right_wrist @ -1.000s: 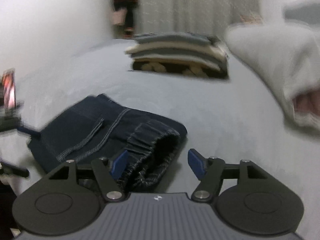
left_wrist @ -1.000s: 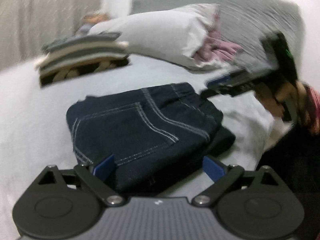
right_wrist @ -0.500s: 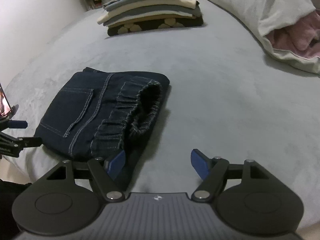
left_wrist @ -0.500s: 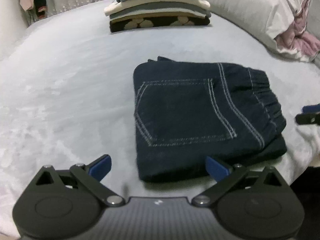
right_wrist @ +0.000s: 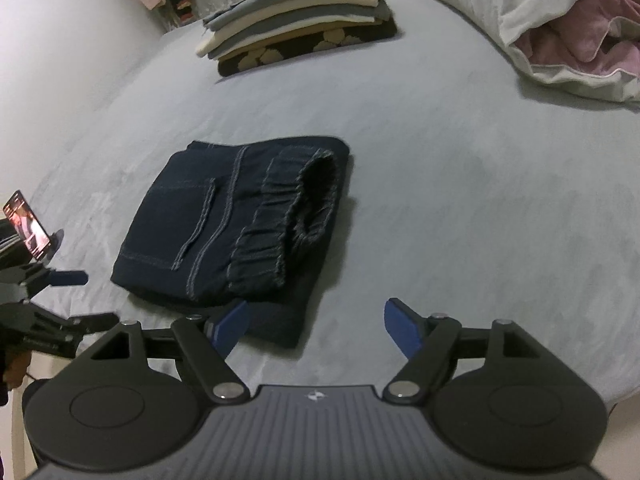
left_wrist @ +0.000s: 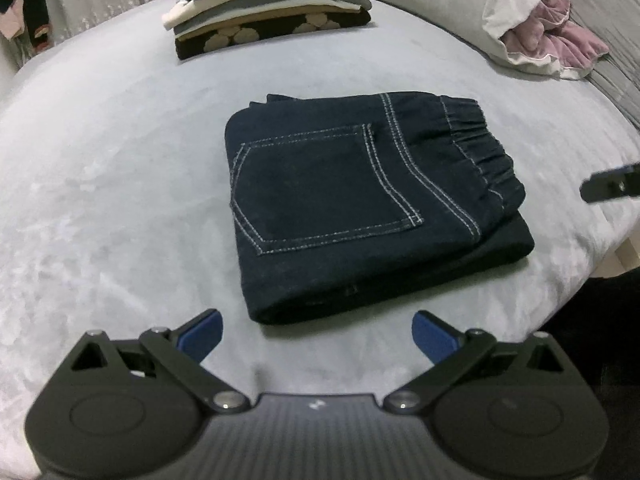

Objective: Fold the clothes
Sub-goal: 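Withdraw both open grippers from the folded jeans, then grasp the folded jeans bundle with both grippers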

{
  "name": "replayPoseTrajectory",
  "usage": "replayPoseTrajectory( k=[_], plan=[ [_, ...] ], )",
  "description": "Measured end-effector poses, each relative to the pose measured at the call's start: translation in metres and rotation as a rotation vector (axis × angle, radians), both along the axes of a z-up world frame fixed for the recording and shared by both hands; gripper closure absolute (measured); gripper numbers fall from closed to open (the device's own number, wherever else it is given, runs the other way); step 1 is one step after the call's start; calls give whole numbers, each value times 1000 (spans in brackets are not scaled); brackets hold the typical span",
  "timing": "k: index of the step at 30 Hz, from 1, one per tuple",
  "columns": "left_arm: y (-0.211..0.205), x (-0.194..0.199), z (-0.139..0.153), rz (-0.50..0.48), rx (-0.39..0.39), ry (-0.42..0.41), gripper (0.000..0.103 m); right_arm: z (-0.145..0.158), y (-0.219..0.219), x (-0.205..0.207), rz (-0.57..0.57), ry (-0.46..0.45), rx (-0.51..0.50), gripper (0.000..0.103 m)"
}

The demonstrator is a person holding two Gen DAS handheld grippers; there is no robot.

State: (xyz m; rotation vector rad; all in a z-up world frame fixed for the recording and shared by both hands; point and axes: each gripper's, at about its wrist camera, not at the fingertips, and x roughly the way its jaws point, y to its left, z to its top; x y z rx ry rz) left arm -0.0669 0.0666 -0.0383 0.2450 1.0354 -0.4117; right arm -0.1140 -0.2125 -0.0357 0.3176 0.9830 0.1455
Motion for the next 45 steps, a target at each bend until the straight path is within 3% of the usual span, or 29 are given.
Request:
replayPoseTrajectory(
  k=[10, 17, 30, 40, 45],
  plan=[
    [22, 30, -14, -11, -123, 57, 2, -23, 6, 9, 2, 58, 78, 24],
    [36, 59, -22, -14, -243, 82, 2, -37, -7, 28, -65, 69, 201, 23],
    [66, 94, -73, 85, -617, 201, 12, -77, -17, 61, -96, 69, 437, 23],
    [62, 99, -82, 65, -709, 172, 15, -95, -13, 78, -97, 7, 526, 21],
    [65, 100, -87, 126, -739, 141, 26, -101, -12, 85, -106, -28, 544, 21]
  ],
)
